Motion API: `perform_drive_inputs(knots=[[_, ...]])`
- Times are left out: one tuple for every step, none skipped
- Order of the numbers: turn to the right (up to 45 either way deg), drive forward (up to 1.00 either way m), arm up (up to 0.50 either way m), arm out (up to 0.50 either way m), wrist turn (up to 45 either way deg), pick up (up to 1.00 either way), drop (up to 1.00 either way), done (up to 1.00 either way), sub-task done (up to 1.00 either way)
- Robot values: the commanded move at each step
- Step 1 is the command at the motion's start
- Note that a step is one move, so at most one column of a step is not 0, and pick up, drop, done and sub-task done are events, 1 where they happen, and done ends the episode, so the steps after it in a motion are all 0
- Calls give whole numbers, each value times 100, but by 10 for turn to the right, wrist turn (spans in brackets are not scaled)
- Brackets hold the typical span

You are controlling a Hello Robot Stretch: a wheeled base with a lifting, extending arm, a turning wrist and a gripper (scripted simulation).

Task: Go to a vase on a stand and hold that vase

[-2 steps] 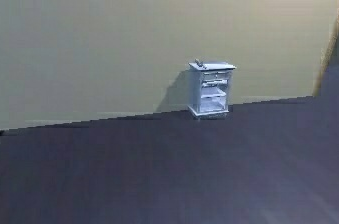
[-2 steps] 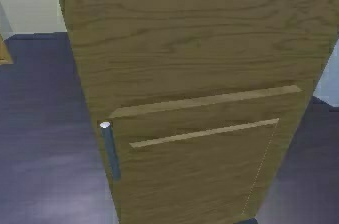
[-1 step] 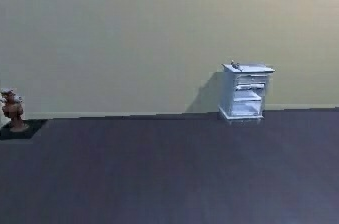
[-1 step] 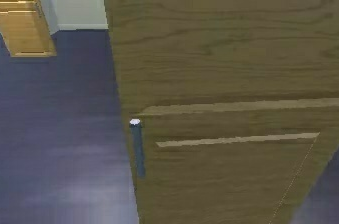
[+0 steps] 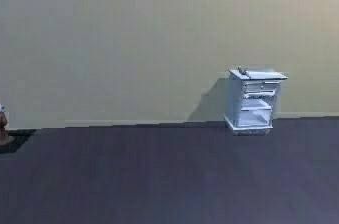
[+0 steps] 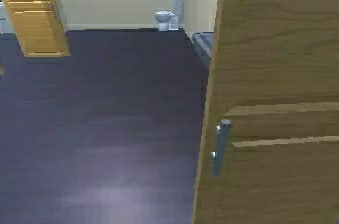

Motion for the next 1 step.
perform_drive_inputs(knots=[[360, 0, 0, 0, 0, 0, 0, 0, 0]])
